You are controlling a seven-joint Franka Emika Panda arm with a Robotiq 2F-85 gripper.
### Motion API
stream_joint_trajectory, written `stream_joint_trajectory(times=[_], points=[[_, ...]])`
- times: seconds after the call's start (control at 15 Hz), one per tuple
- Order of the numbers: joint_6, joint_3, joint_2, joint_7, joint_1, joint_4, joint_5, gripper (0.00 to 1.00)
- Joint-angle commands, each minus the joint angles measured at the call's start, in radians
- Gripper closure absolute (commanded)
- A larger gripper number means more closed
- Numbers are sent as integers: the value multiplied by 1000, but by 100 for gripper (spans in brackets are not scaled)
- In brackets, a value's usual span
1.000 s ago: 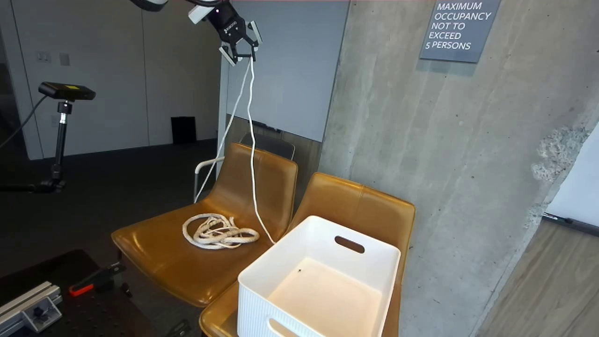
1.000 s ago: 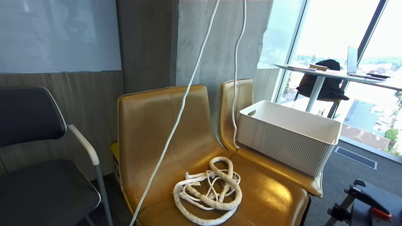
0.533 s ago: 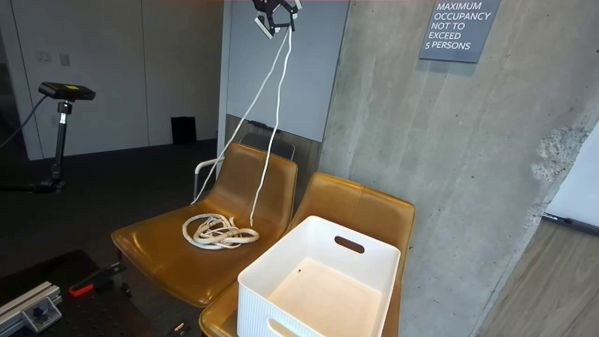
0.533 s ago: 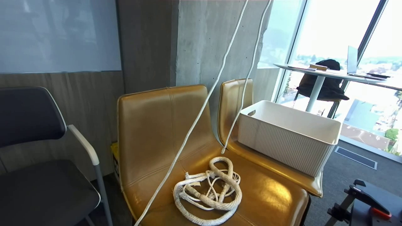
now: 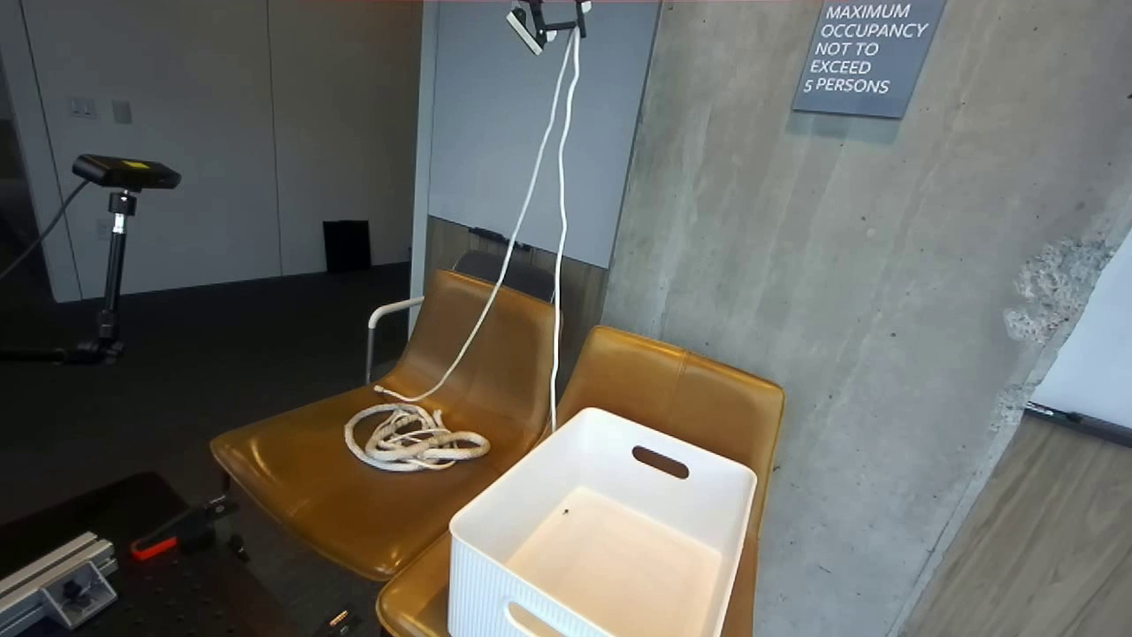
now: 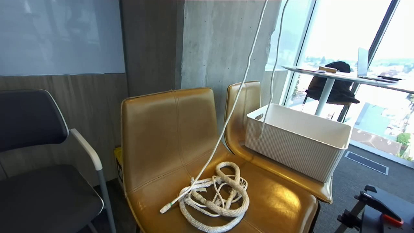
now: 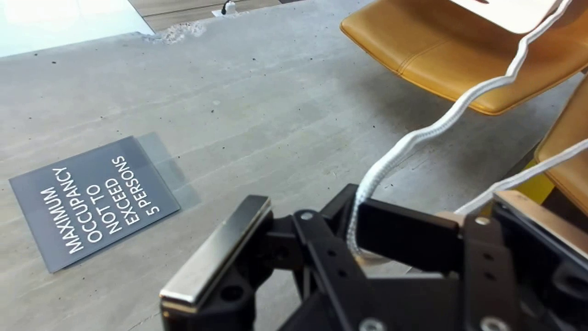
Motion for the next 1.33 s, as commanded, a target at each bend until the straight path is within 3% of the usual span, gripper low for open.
stream_joint_trajectory(times=[0.0, 0.33, 0.67, 0.93, 1.27], points=[[-32, 0, 16, -25, 0, 45, 6, 100], [-33, 9, 3, 2, 14, 6, 9, 100], [-67, 43, -15, 97, 76, -88, -6, 100], [-110, 81, -54, 226, 152, -222, 4, 100], [-94, 133, -61, 384, 193, -373, 84, 100]])
